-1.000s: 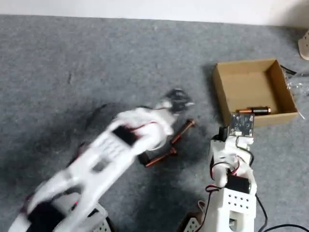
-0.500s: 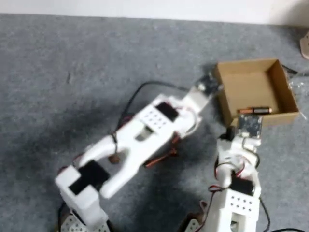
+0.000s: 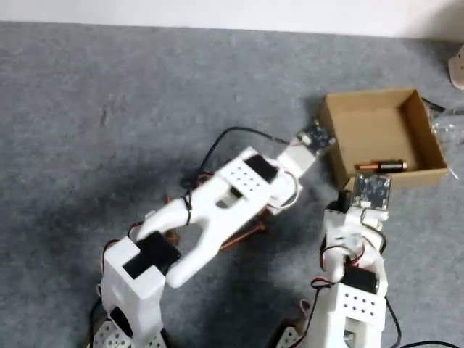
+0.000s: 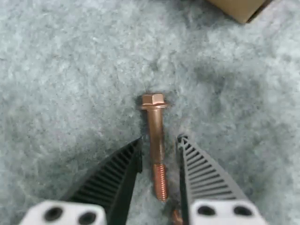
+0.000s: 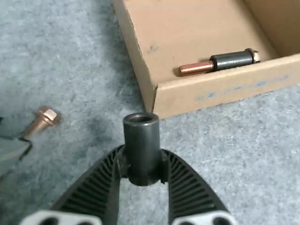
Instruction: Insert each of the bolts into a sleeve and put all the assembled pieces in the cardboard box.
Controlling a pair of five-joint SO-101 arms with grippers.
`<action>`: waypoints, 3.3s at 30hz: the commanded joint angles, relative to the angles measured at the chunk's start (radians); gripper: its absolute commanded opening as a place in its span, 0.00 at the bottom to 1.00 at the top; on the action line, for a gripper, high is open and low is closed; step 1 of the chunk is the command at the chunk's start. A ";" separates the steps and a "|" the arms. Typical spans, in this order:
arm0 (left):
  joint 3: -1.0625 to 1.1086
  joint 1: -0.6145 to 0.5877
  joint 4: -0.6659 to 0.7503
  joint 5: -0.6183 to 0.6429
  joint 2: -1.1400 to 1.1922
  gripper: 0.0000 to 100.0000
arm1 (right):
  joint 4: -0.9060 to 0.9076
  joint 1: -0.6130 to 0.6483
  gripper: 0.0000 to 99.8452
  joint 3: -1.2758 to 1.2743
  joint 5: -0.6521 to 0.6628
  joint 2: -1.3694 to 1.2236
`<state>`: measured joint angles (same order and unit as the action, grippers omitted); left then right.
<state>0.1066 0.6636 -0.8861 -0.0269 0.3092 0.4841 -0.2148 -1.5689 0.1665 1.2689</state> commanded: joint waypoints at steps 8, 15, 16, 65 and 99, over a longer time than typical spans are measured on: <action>-0.048 0.025 -0.005 0.012 0.042 0.13 | -0.041 -0.008 0.00 0.007 -0.006 0.016; -0.220 0.015 -0.075 0.017 0.219 0.13 | -0.042 -0.007 0.00 0.007 -0.006 0.016; -0.252 0.004 -0.103 0.034 0.237 0.13 | -0.042 -0.007 0.00 0.007 -0.006 0.016; 0.713 -0.177 0.196 -0.071 -1.013 0.01 | -0.041 0.131 0.00 0.002 -0.005 0.018; 1.218 -0.328 0.833 0.239 -1.690 0.01 | -0.527 0.596 0.00 -0.101 -0.006 0.018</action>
<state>1.3387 0.3475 -0.0836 0.2033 -1.3617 0.0529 0.3775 -1.6640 0.1665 1.2720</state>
